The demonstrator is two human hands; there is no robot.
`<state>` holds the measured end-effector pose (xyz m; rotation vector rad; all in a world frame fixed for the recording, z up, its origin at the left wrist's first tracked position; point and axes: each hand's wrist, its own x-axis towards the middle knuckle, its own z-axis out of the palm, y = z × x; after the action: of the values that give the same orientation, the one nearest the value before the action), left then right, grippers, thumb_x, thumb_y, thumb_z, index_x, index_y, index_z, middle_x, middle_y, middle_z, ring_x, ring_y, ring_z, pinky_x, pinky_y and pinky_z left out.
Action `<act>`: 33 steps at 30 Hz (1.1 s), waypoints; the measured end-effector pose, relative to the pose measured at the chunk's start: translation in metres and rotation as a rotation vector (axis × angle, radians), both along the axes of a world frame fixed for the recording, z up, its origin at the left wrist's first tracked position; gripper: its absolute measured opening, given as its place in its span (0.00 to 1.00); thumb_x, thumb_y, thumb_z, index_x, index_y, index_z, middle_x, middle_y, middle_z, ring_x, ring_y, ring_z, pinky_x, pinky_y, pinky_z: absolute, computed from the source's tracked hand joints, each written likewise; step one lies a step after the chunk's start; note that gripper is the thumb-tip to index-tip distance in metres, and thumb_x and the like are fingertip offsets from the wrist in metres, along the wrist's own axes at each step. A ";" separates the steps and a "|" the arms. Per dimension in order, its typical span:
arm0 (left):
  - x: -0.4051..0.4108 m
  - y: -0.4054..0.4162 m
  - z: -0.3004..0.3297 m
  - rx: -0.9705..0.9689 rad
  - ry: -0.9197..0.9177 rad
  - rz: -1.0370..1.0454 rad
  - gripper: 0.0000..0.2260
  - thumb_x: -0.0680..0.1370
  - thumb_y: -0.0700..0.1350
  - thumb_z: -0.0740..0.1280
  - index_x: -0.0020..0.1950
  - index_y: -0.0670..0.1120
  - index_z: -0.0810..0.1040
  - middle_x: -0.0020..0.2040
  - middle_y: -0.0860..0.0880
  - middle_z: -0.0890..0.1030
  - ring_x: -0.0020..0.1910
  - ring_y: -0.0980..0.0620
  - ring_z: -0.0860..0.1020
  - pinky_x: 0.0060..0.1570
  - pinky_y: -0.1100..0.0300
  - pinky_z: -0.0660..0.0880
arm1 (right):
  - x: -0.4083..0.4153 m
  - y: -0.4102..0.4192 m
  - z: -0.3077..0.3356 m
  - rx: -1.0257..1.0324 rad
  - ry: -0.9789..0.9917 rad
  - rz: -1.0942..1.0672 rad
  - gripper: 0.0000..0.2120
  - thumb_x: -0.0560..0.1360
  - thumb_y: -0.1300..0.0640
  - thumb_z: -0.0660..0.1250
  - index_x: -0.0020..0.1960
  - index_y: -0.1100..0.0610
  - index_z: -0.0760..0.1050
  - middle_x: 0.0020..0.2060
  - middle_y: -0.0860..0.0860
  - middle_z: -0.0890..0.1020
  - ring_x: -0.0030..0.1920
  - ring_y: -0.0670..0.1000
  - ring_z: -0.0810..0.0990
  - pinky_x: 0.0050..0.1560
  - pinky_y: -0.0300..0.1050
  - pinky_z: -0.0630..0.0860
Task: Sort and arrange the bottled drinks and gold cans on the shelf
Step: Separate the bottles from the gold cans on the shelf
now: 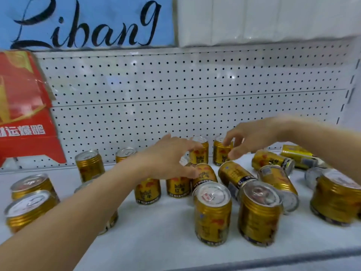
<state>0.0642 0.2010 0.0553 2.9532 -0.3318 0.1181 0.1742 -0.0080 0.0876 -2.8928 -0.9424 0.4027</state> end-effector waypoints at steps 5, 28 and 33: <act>0.049 -0.020 -0.005 -0.037 0.201 0.113 0.33 0.75 0.66 0.63 0.76 0.56 0.62 0.70 0.54 0.72 0.68 0.53 0.70 0.67 0.55 0.66 | 0.016 -0.004 -0.021 -0.123 -0.028 0.085 0.24 0.76 0.37 0.62 0.54 0.57 0.79 0.46 0.53 0.84 0.44 0.52 0.83 0.39 0.40 0.78; 0.098 -0.054 -0.008 -0.067 0.317 0.300 0.26 0.67 0.59 0.75 0.59 0.47 0.80 0.55 0.49 0.81 0.54 0.49 0.79 0.55 0.54 0.75 | 0.046 -0.023 -0.039 0.194 0.297 -0.006 0.25 0.68 0.53 0.77 0.61 0.59 0.74 0.48 0.52 0.81 0.40 0.49 0.84 0.40 0.45 0.83; 0.088 -0.049 -0.008 -0.173 0.183 0.204 0.27 0.67 0.53 0.79 0.64 0.50 0.77 0.57 0.52 0.79 0.55 0.52 0.77 0.57 0.53 0.76 | 0.045 -0.041 -0.037 0.274 0.167 0.078 0.19 0.66 0.55 0.78 0.55 0.53 0.79 0.46 0.47 0.84 0.42 0.44 0.83 0.38 0.37 0.79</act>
<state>0.1517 0.1522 0.0477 2.7901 0.0052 -0.0940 0.2196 -0.0485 0.0503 -2.5410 -0.9982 0.4712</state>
